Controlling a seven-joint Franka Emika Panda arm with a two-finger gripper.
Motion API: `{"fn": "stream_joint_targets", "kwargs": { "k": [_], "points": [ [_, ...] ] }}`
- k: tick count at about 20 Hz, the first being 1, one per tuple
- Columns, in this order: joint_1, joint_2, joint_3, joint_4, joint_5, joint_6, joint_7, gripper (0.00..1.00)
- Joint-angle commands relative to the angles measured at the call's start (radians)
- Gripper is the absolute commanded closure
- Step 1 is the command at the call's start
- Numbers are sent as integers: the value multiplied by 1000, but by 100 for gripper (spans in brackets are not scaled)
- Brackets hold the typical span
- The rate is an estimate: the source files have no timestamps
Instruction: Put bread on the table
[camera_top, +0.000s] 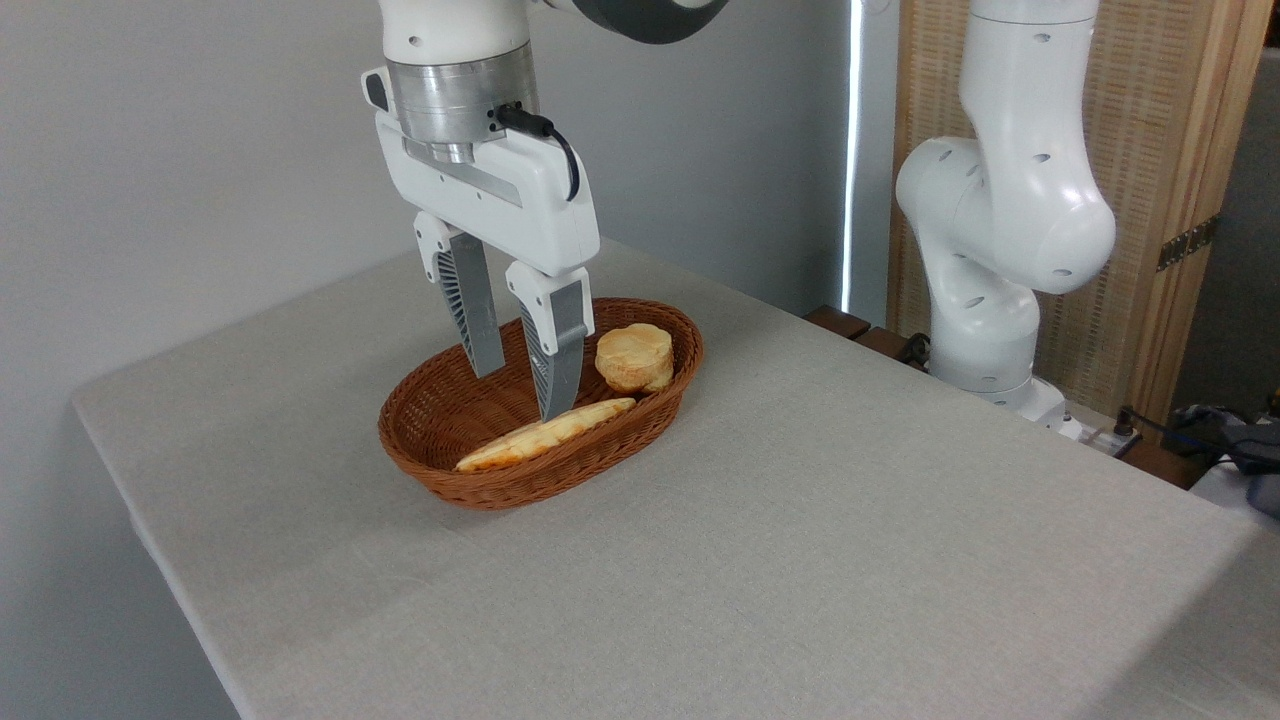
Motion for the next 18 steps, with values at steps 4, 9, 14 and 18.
{"fn": "stream_joint_targets", "kwargs": {
  "k": [4, 9, 14, 18],
  "points": [
    [-4, -9, 14, 2, -21, -3, -4, 0],
    [-4, -10, 23, 0, -22, -3, -2, 0],
    [-6, -9, 24, 0, -28, -5, -2, 0],
    [-6, -9, 26, 2, -30, -5, -2, 0]
  ]
}}
